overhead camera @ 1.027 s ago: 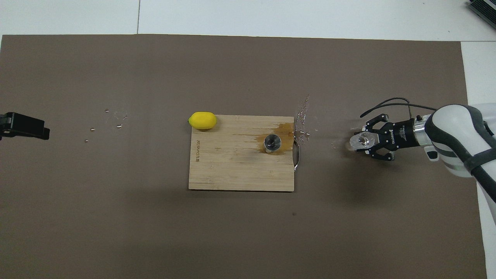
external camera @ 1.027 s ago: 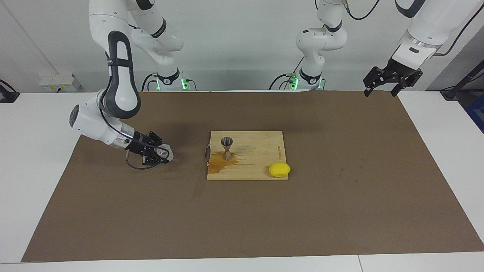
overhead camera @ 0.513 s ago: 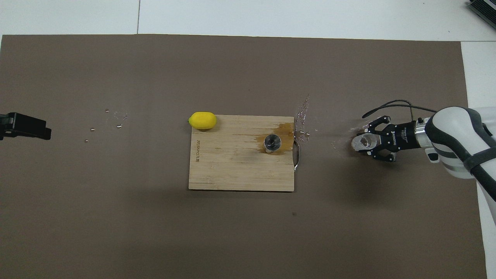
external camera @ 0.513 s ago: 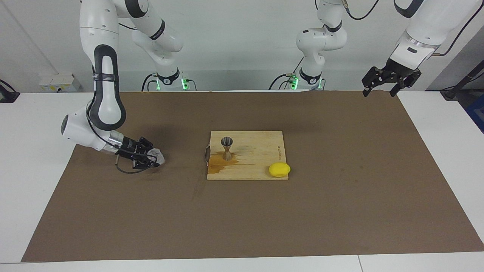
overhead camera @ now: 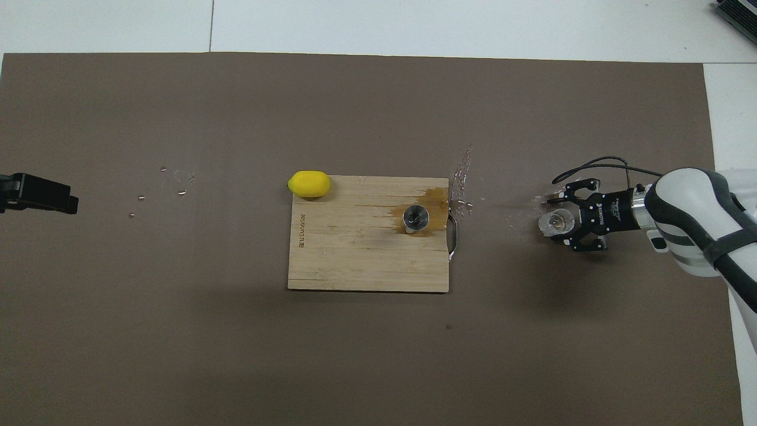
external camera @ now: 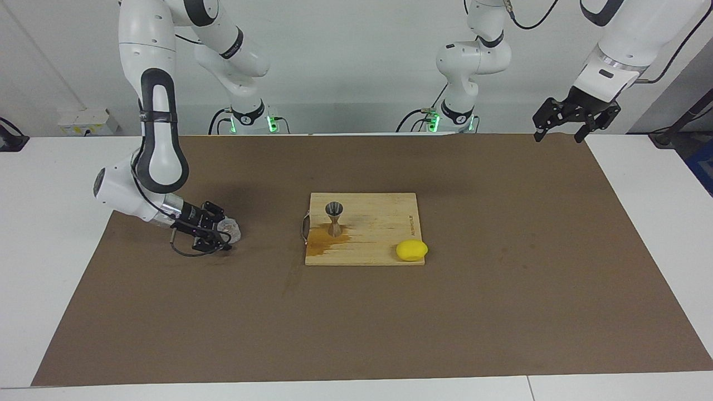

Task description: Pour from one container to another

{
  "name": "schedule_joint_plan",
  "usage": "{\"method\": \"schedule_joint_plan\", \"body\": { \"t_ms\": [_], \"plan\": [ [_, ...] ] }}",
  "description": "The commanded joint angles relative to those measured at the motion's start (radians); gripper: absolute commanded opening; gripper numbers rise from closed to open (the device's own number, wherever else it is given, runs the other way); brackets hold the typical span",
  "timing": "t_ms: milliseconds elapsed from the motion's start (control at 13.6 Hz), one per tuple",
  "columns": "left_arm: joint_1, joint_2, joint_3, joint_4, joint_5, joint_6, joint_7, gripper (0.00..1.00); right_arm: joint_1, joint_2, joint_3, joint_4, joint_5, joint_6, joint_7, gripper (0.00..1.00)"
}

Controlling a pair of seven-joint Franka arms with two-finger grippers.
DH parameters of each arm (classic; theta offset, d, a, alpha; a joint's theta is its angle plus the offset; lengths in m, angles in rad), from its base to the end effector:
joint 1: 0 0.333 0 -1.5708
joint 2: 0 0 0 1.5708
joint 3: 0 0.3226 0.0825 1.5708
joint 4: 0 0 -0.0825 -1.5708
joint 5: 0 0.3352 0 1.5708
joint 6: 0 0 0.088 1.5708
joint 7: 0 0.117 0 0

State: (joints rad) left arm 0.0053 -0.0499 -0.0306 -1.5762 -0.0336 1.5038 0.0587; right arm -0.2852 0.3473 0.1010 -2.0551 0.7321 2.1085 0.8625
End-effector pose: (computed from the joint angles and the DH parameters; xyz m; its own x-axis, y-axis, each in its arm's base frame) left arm 0.4826 -0.0168 0.6377 0.9961 -0.0860 -0.0206 -0.0853 -0.9958 0.0333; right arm 0.5327 -0.0633 0.2904 0.0370 -0.7882 -0.6144 -0.9993 -0.0352 -0.0151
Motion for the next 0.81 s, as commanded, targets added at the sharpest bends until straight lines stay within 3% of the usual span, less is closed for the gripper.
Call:
{"method": "schedule_joint_plan", "body": {
  "t_ms": [0,293,513,733],
  "plan": [
    [-0.007,-0.030,0.008,-0.036,-0.006,0.015,0.006,1.00,-0.017,-0.071,0.011,-0.025,0.027,0.008,0.007,1.00],
    [-0.008,-0.031,0.008,-0.036,-0.006,0.013,0.006,1.00,-0.017,-0.195,0.008,-0.048,-0.008,-0.002,-0.006,1.00],
    [-0.008,-0.031,0.006,-0.036,-0.006,0.013,0.006,1.00,0.004,-0.251,0.011,-0.046,-0.185,-0.022,-0.078,1.00],
    [-0.008,-0.030,0.008,-0.036,-0.006,0.013,0.006,1.00,0.064,-0.267,0.013,-0.027,-0.388,-0.035,-0.276,1.00]
  ]
}}
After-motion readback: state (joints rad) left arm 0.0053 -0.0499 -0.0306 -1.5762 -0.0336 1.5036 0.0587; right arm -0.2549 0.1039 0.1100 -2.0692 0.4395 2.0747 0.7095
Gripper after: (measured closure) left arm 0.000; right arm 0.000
